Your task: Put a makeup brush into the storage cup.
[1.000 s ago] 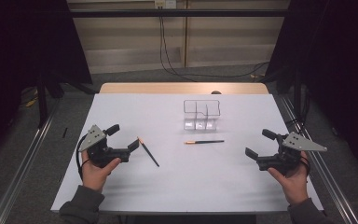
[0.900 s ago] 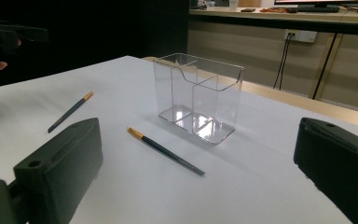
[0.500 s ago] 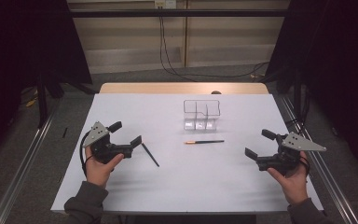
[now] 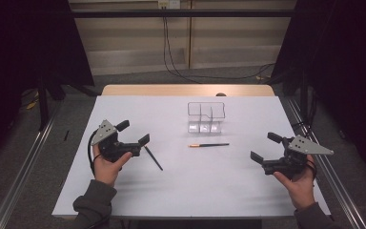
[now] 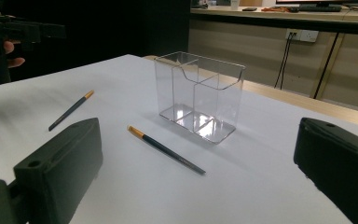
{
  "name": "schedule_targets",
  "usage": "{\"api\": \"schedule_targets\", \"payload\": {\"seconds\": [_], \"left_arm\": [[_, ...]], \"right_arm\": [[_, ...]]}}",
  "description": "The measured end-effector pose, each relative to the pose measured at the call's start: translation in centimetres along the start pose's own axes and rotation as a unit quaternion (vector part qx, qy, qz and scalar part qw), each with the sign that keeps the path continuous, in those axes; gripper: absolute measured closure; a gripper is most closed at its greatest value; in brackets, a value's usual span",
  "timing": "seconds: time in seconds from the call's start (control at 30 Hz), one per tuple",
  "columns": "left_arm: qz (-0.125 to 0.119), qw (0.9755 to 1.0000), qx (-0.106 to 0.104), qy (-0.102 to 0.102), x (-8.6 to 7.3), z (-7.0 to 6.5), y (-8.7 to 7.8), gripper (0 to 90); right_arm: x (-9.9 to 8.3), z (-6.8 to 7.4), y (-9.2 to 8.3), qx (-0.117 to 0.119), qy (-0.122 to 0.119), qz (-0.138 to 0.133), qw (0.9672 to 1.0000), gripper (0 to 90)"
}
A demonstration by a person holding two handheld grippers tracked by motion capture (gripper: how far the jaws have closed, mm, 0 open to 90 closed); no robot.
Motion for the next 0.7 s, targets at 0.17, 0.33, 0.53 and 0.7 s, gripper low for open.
{"api": "schedule_targets", "payload": {"seconds": [0.17,0.33,0.53,0.7], "left_arm": [[0.0,1.0,0.0,-0.003,0.1,0.0,0.7,0.2],[0.005,1.0,0.0,0.001,0.1,-0.1,1.5,0.2],[0.009,0.9999,0.004,-0.003,0.1,-0.1,2.1,0.2],[0.012,0.9999,0.002,-0.004,-0.1,0.0,2.7,0.2]], "right_arm": [[0.0,0.0,0.0,0.001,0.001,-0.001,1.0,0.5],[0.0,0.1,0.1,0.001,0.0,0.001,1.0,0.6],[0.0,0.1,0.1,0.002,-0.001,0.001,1.0,0.6],[0.0,0.1,0.0,0.004,-0.001,0.002,1.0,0.5]]}}
Point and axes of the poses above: each handheld gripper's, and its own axes: y roughly forward along the jaws, x roughly out of its top, z roughly to its left, the point moved 3 cm from there along y, roughly forward along the jaws, and after that the axes turned 6 degrees about z, right-handed, at the moved point
